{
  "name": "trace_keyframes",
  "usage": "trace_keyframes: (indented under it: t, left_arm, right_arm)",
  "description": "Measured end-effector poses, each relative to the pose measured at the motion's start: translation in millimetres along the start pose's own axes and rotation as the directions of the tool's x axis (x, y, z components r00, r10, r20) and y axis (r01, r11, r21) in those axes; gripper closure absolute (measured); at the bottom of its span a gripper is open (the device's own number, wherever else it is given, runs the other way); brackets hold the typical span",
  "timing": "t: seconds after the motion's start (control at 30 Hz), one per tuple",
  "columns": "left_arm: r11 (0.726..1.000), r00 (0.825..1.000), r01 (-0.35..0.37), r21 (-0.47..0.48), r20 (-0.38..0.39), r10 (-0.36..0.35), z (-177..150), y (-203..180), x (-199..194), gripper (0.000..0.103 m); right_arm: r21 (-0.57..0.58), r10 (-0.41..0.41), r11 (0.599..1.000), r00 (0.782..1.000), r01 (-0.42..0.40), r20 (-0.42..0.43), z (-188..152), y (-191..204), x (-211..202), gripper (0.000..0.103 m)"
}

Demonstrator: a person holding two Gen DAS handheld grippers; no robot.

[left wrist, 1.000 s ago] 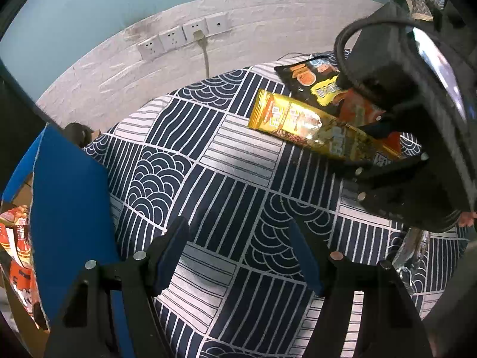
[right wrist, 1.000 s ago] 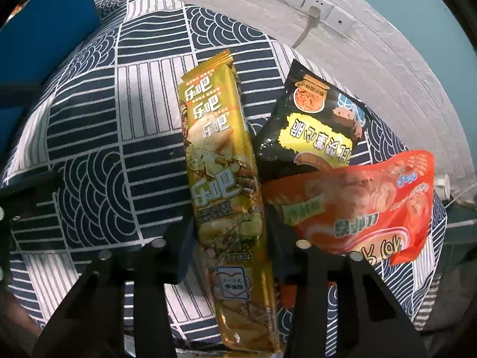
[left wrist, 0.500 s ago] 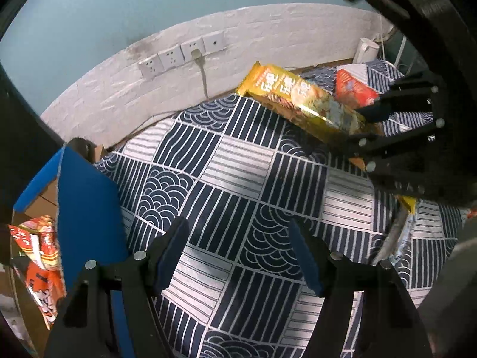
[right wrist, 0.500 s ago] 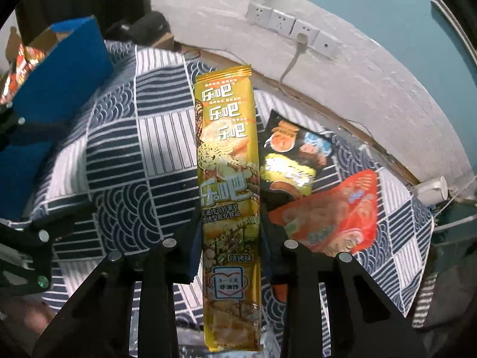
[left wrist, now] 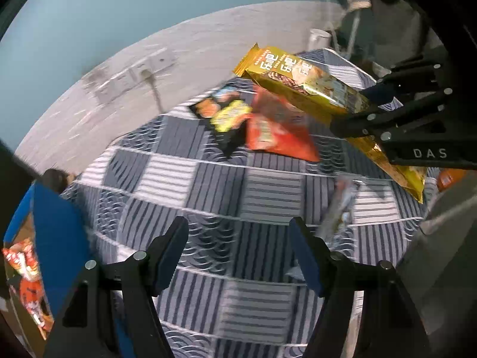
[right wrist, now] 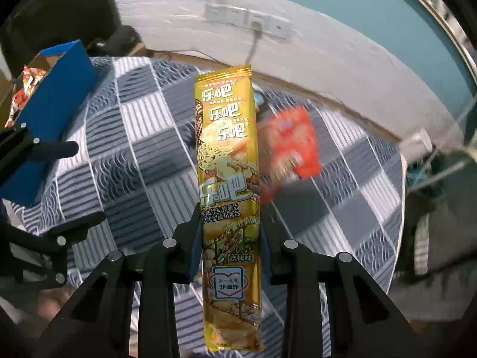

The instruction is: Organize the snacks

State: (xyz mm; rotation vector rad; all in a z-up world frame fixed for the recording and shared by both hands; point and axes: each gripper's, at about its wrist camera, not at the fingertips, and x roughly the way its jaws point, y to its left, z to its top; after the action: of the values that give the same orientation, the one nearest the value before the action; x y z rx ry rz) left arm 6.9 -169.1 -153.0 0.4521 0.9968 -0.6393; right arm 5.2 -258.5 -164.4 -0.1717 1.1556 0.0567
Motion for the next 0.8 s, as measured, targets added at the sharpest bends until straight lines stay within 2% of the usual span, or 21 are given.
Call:
trace_keyframes:
  t: [0.37,0.53,0.8]
  left_arm:
    - [0.986,0.997,0.039,0.162,-0.075,-0.027,4.7,-66.0,31.1,0.032]
    - [0.982,0.993,0.088,0.170,-0.097,-0.072,6.2,-77.8,41.9,0.032]
    - [0.976,0.986,0.088,0.200,-0.154,-0.057,2.4,-92.9,69.3,0.032]
  right_arm:
    - [0.130,-0.013,0.991,0.997,0.023,-0.074,-58.3,-58.3,16.9,0.073]
    - [0.171,-0.003,0.985,0.996,0.019,-0.093,-66.1,-72.9,28.6,0.073]
    - [0.193,0.032,0.981,0.995,-0.013,-0.094,-69.9,-76.3,38.9,0.073]
